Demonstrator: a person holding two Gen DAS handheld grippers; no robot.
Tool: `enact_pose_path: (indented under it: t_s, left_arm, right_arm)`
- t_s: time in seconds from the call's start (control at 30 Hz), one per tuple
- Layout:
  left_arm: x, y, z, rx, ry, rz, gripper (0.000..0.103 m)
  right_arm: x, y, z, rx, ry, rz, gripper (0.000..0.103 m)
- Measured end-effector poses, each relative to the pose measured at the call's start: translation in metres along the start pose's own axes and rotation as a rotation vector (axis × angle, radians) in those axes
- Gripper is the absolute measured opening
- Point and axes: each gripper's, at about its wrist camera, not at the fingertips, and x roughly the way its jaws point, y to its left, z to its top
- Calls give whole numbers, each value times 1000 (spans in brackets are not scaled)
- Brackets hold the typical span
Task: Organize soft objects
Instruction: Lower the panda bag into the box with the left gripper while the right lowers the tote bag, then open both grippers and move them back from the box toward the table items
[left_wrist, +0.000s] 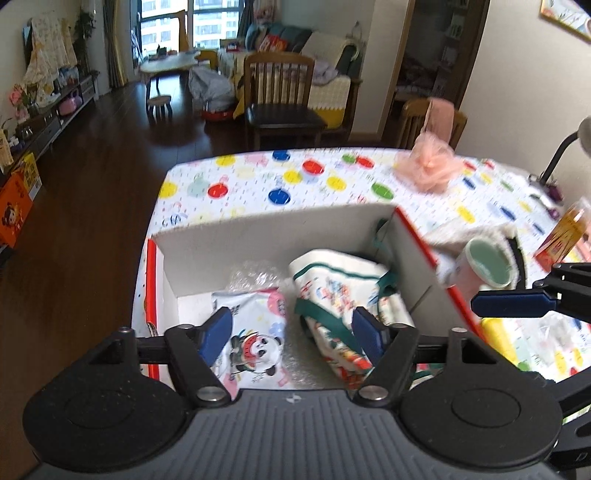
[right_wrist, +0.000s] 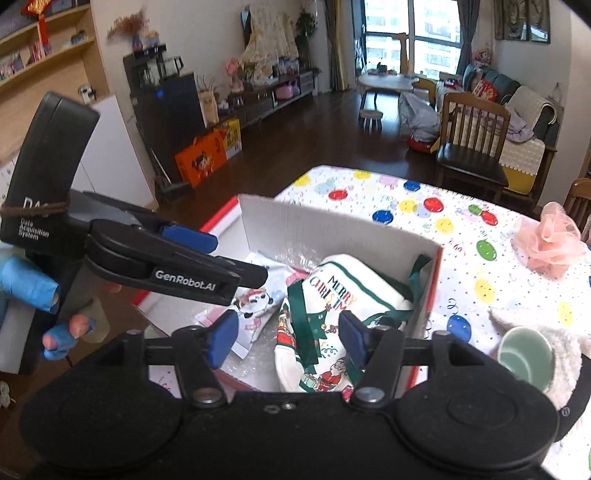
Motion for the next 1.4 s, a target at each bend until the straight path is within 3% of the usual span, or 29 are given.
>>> enact_pose_path:
  t_s: [0.13, 0.37, 0.83, 1.03, 1.13, 1.23, 1.4]
  left_arm:
    - [-20, -12, 1, -7, -45, -12, 73]
    - [-45, -43, 1, 4, -93, -32, 74]
    - [-66, -130, -5, 30, -138, -71, 84]
    - [-59, -170, -10, 47, -126, -85, 84]
    - [-55, -190, -12, 54, -125, -101, 88]
    - [-50, -212, -14, 67, -129, -106, 99]
    - [-39, -244, -17, 63, -133, -121, 100]
  right_arm:
    - [-24, -5, -3, 13, -44, 0, 63]
    - [-66, -24, -17, 33, -115, -12, 77]
    - [-140, -98, -63, 121, -209, -66, 96]
    - [-163, -143, -91, 158, -215, -118, 97]
    - [-170, -164, -105, 176, -208, -152, 97]
    - [-176, -187, -122, 203, -199, -173, 97]
    - [-180, -222, -148, 219, -179, -208, 97]
